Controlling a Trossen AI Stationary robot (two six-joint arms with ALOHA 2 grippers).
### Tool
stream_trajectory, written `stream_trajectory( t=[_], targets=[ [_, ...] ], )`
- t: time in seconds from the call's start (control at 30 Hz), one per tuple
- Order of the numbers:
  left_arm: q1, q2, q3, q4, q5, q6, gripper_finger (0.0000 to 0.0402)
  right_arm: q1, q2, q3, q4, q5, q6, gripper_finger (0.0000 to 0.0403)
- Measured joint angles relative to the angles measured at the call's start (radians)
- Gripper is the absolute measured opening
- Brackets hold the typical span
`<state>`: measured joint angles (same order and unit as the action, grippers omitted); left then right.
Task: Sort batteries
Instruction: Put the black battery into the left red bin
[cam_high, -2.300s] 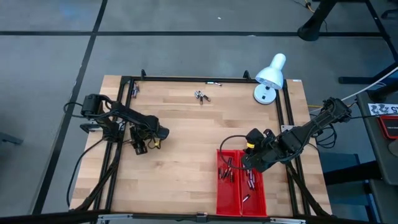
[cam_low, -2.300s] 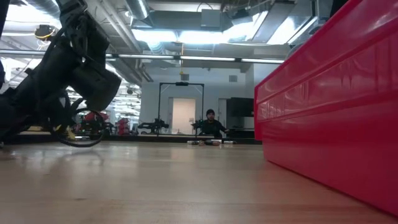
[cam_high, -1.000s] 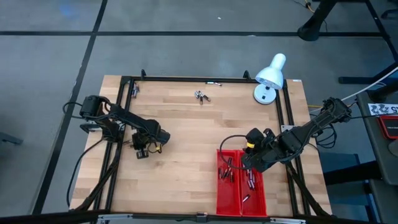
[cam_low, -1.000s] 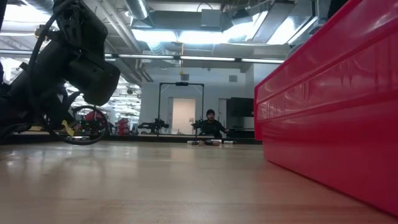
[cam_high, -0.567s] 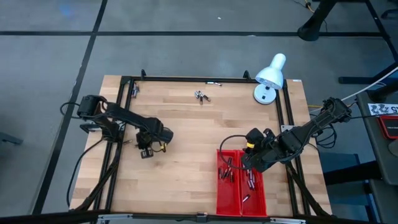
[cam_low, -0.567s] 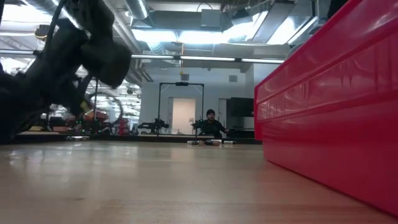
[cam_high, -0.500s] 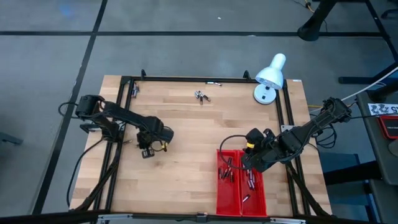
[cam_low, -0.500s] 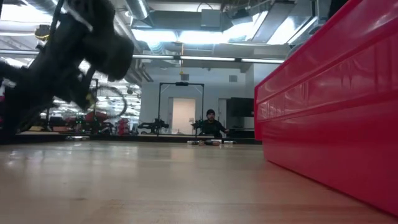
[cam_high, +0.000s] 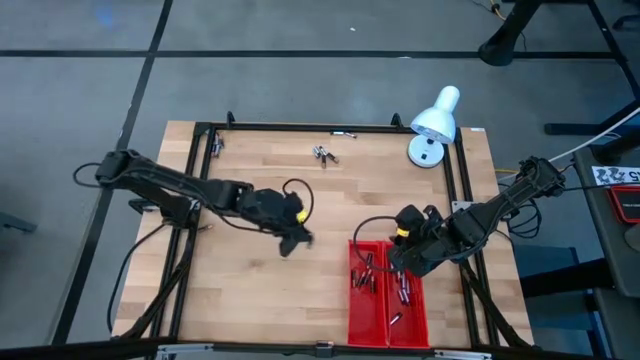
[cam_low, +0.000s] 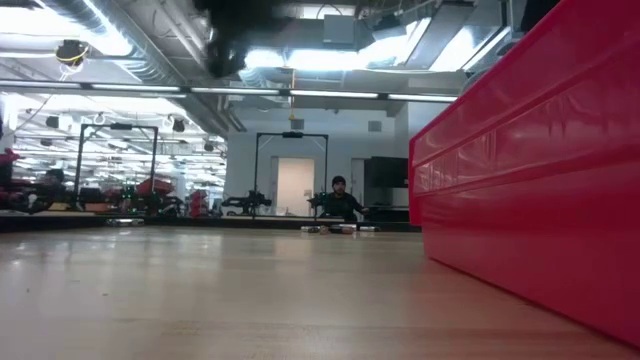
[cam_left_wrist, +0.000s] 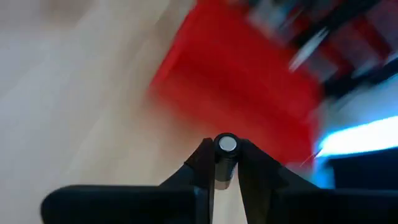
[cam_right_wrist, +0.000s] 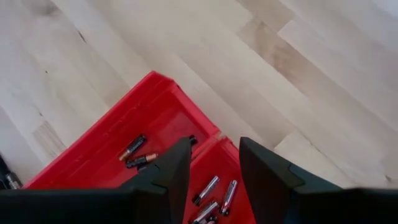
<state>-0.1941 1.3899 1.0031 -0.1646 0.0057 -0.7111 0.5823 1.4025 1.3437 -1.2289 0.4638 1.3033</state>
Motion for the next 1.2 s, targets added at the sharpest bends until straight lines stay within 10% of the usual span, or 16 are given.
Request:
stream_trajectory(
  t=[0.43, 0.83, 1.2],
  targets=[
    [-0.02, 0.298, 0.025, 0.648, -0.024, -0.139, 0.0041, 0.0, -0.004, 0.0, -0.037, 0.038, 0.001, 0.0138],
    [-0.029, 0.494, 0.372, 0.296, 0.014, -0.014, 0.0044, 0.0, -0.055, 0.0, -0.108, 0.032, 0.002, 0.0138],
    [-0.026, 0.594, 0.435, 0.207, 0.013, -0.022, 0.0048, 0.001, -0.064, 0.0, -0.202, 0.041, -0.012, 0.0138]
  ],
)
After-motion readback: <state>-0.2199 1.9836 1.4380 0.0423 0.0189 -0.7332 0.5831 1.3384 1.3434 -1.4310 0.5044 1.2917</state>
